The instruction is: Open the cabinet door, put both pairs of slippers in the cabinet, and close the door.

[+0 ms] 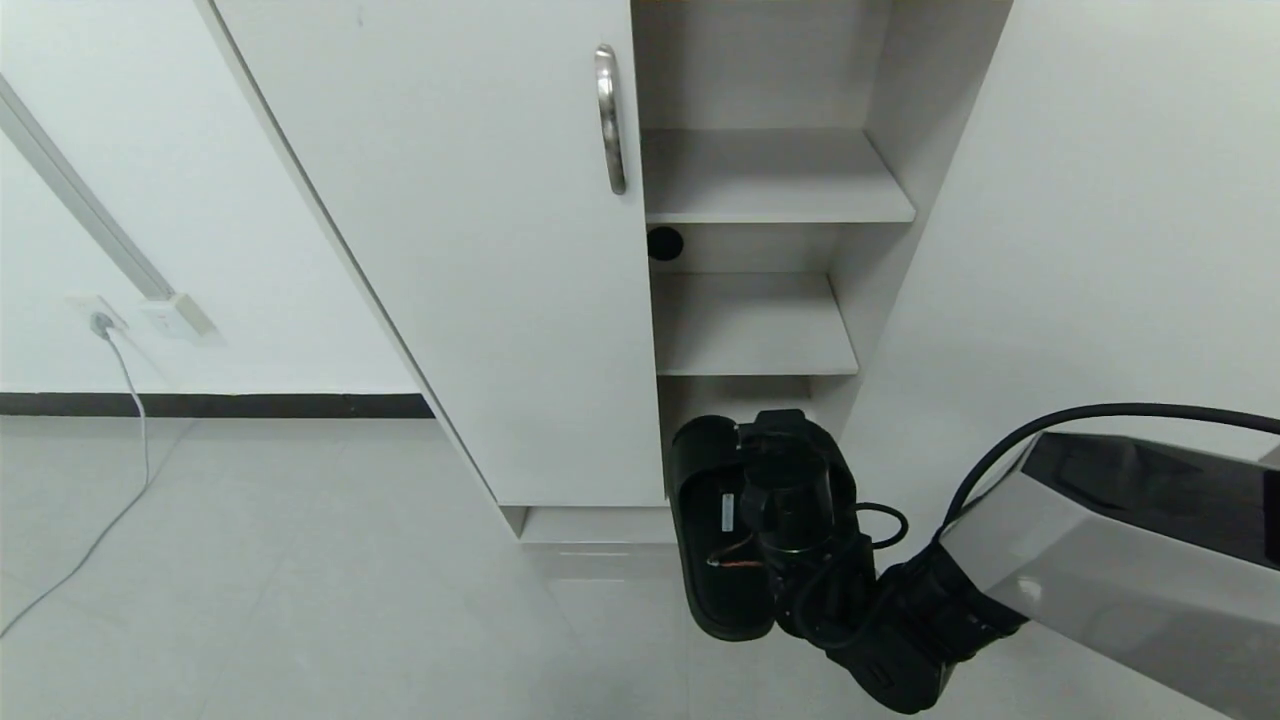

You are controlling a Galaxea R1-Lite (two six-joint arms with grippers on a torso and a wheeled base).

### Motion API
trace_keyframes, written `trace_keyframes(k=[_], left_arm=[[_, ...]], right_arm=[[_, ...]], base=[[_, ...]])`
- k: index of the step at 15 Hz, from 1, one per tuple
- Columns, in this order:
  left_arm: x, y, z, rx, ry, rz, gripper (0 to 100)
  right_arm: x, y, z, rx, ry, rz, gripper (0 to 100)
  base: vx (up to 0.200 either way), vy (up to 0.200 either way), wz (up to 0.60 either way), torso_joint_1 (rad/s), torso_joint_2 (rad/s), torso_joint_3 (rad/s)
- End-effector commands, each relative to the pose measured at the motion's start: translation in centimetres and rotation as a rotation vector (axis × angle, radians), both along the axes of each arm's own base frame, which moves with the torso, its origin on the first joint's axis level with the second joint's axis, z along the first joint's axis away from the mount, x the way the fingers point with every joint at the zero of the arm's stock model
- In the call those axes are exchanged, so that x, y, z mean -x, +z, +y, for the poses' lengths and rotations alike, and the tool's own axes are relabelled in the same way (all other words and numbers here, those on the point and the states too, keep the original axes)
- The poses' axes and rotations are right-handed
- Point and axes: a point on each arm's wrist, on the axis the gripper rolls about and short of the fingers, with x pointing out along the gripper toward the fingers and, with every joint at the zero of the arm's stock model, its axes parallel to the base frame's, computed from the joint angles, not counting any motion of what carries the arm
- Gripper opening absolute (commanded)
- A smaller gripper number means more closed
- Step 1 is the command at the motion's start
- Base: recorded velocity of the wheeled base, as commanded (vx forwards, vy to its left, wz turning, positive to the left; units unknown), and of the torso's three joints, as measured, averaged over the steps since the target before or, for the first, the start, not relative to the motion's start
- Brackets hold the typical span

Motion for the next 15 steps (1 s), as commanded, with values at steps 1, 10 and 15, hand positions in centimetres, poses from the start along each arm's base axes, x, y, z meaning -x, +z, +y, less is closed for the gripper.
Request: trace_keyframes(k=[1,10,15], left_arm=[[0.0,0.0,0.0,0.000,0.000,0.002,0],[0.0,0.0,0.0,0.000,0.000,0.002,0],[0.0,0.0,0.0,0.000,-0.001,0.002,0]], right_arm=[[-0.1,-0.1,-0.5,0.014,-0.015,-0.043,0],[-0.7,2.6,-1.6,0.006,-0.048,-0.216,0],[-0.8,2.5,-1.7,0.006,-0.050,-0.216,0]], base=[[0.000,0.000,0.00,0.002,0.01,-0.198],[0.000,0.000,0.00,0.002,0.00,-0.053],[0.080,0.000,0.00,0.001,0.00,0.002]])
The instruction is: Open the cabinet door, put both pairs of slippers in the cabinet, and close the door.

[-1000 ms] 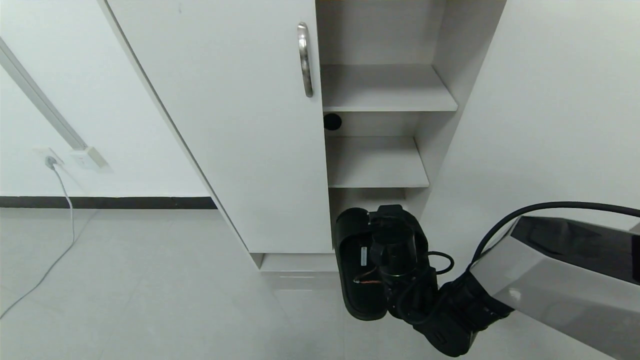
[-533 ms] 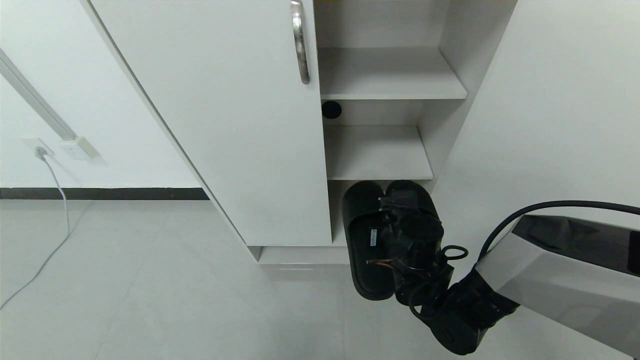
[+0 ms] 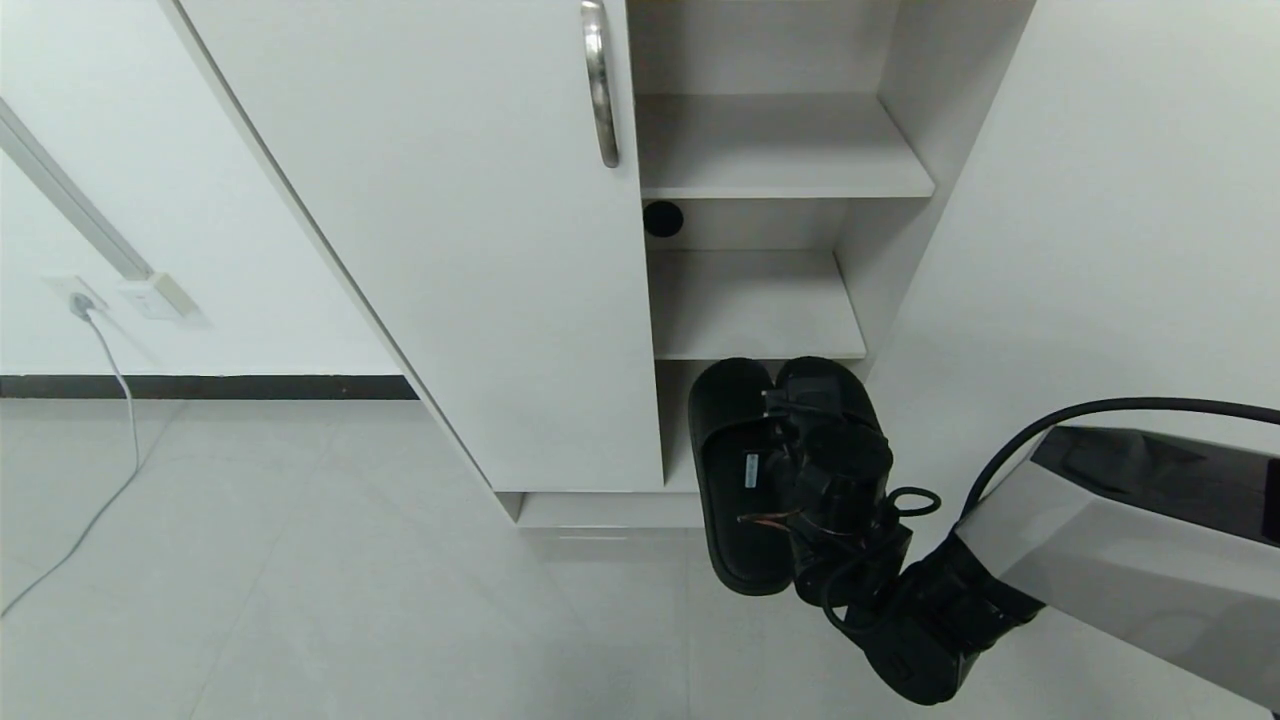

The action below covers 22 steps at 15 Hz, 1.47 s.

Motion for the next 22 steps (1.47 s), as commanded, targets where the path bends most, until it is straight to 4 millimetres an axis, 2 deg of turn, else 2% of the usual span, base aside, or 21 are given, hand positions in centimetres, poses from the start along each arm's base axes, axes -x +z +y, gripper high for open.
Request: trace_keyframes(k=[1,11,18,20,22], left_arm=[[0.0,0.0,0.0,0.000,-0.001,0.000,0],[0.7,-0.2,0.1,-0.002,-0.071,-0.086,0],[0.7,-0.2,0.1,-0.001,-0.071,-0.086,0],[0.7,-0.2,0.1,-0.001,-0.071,-0.086,0],[0.7,-0.2,0.1,-0.001,-0.071,-0.086,0]], right_arm=[[0.0,0.1,0.0,-0.001,0.001,-0.002,0],[-0.5,0.0,-0.2,-0.002,-0.007,-0.005,0],[-1.3,0.7,0.4,-0.026,-0.001,-0.031,0],[-2.2,0.4,0.1,-0.030,0.001,-0.037,0],[-4.7,-0.3,-0.2,-0.029,-0.035,-0.012,0]], base=[[0.200,0.000,0.00,-0.002,0.00,0.007],[0.200,0.000,0.00,0.004,0.00,0.002],[0.000,0.000,0.00,0.000,0.00,0.000],[0.000,0.000,0.00,0.000,0.00,0.000],[0.000,0.000,0.00,0.000,0.00,0.000]])
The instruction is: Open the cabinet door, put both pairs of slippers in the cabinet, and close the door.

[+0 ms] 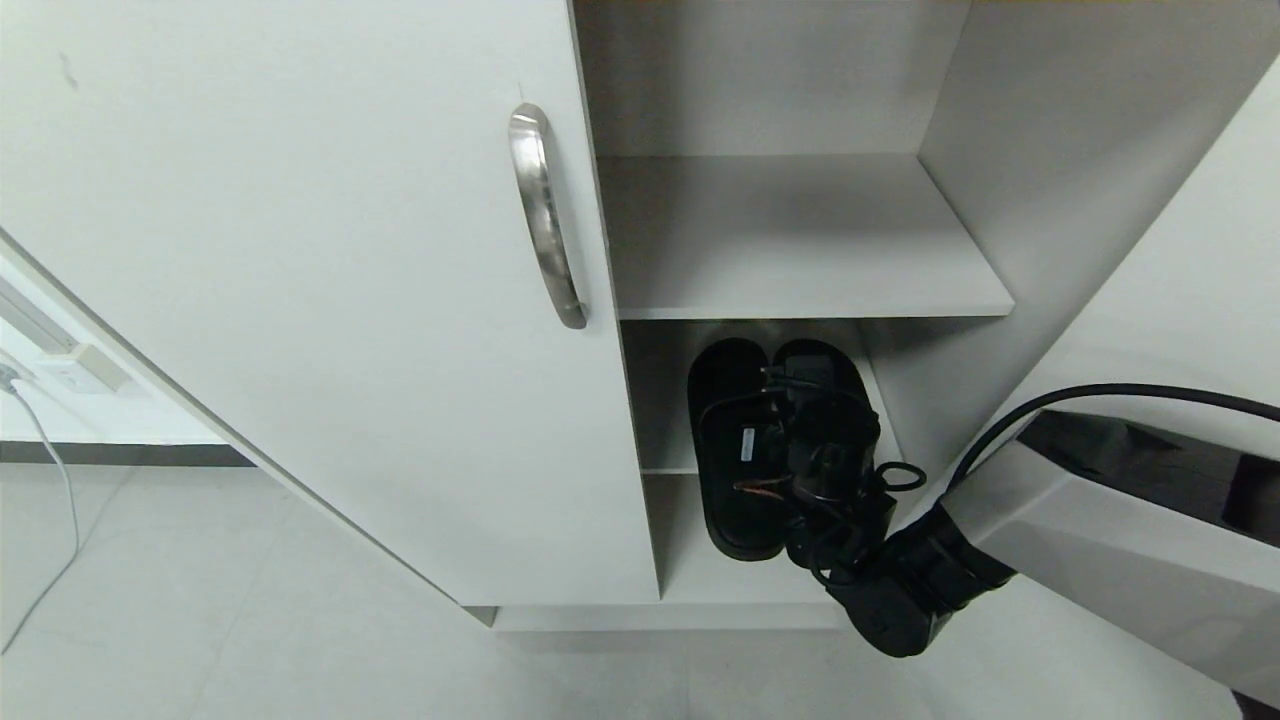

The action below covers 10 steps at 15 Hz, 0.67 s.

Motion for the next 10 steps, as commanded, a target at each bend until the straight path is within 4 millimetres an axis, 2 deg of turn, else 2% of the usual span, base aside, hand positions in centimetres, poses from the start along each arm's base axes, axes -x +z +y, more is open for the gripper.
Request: trace_keyframes(k=[1,3,7,8,10], left_arm=[[0.0,0.0,0.0,0.000,0.000,-0.002,0],[0.0,0.0,0.0,0.000,0.000,-0.002,0],[0.0,0.0,0.0,0.000,0.000,-0.002,0],[0.0,0.0,0.0,0.000,0.000,-0.002,0],[0.0,0.0,0.0,0.002,0.000,-0.002,0]], right_arm=[[-1.9,-0.9,-0.2,-0.007,-0.028,0.013,0],[-4.0,-0.3,0.1,-0.023,-0.017,-0.004,0],[-6.1,1.0,0.7,-0.025,-0.031,-0.007,0],[-6.1,1.0,0.7,-0.025,-0.031,-0.007,0],[-7.5,1.7,1.0,-0.022,-0.043,-0.006,0]], base=[[0.000,0.000,0.00,0.000,0.00,0.000],[0.000,0.000,0.00,0.000,0.00,0.000],[0.000,0.000,0.00,0.000,0.00,0.000],[0.000,0.000,0.00,0.000,0.00,0.000],[0.000,0.000,0.00,0.000,0.00,0.000]])
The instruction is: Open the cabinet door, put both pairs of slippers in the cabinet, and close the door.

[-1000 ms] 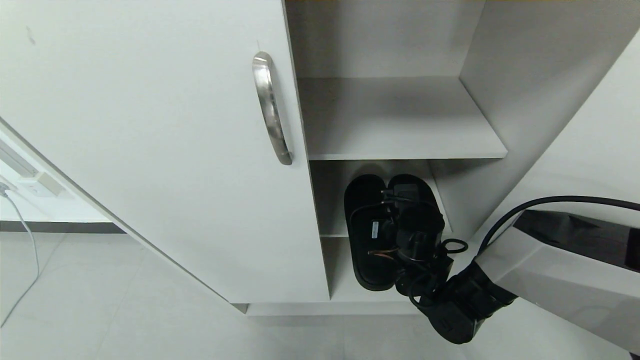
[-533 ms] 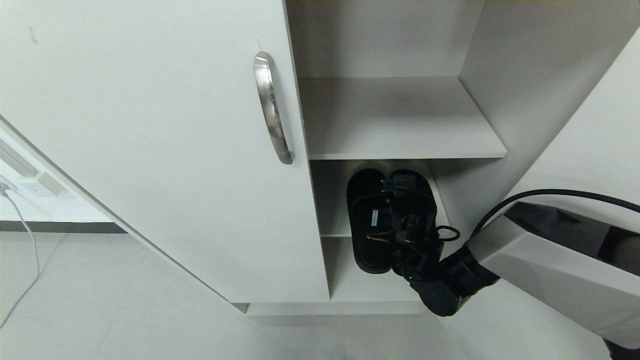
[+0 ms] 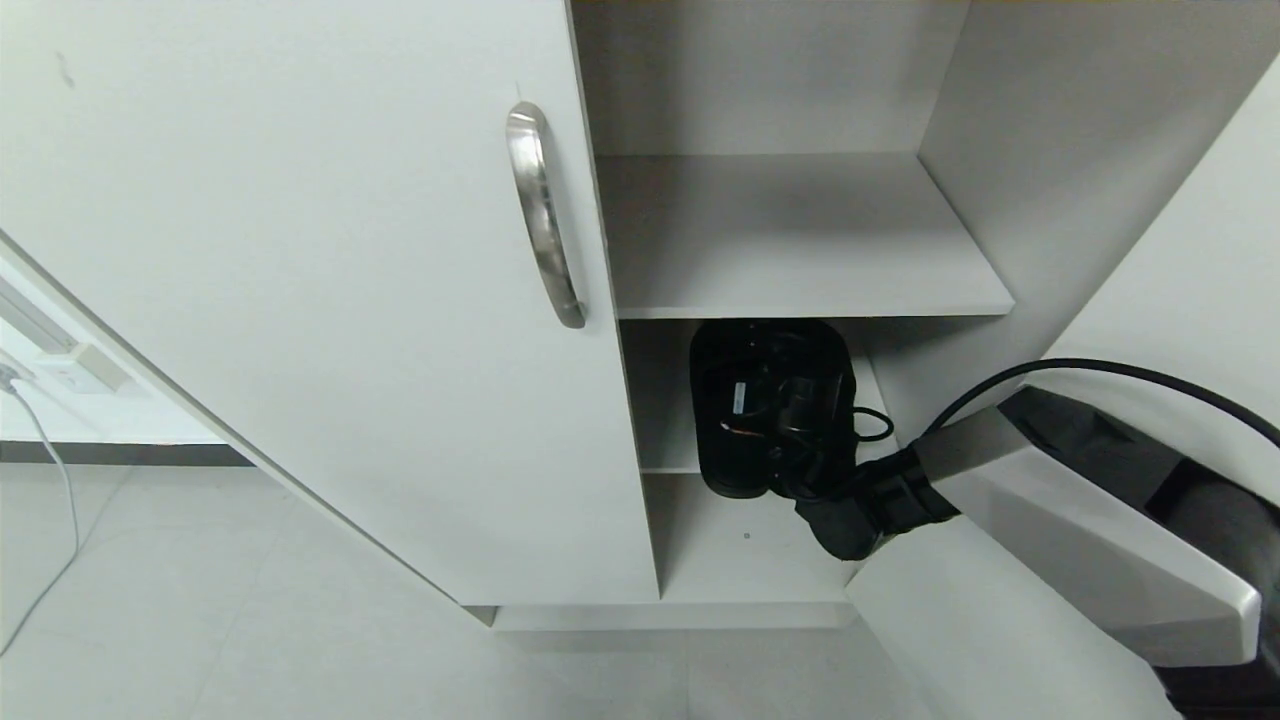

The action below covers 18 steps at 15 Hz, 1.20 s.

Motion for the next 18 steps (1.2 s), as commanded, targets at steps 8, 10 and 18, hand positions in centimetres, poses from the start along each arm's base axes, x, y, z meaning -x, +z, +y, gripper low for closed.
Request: trace_keyframes(k=[8,10,18], left_arm=[[0.0,0.0,0.0,0.000,0.002,-0.001,0],[0.0,0.0,0.0,0.000,0.002,-0.001,0],[0.0,0.0,0.0,0.002,0.002,-0.001,0]], right_arm=[[-3.0,-1.3,0.2,0.027,-0.033,0.016,0],[-3.3,-1.5,0.0,0.033,-0.039,0.025,0],[-2.0,-1.7,-0.1,0.053,-0.026,0.061,100]], base=[[0.000,0.000,0.00,0.000,0.00,0.000],[0.000,0.000,0.00,0.000,0.00,0.000],[0.000,0.000,0.00,0.000,0.00,0.000]])
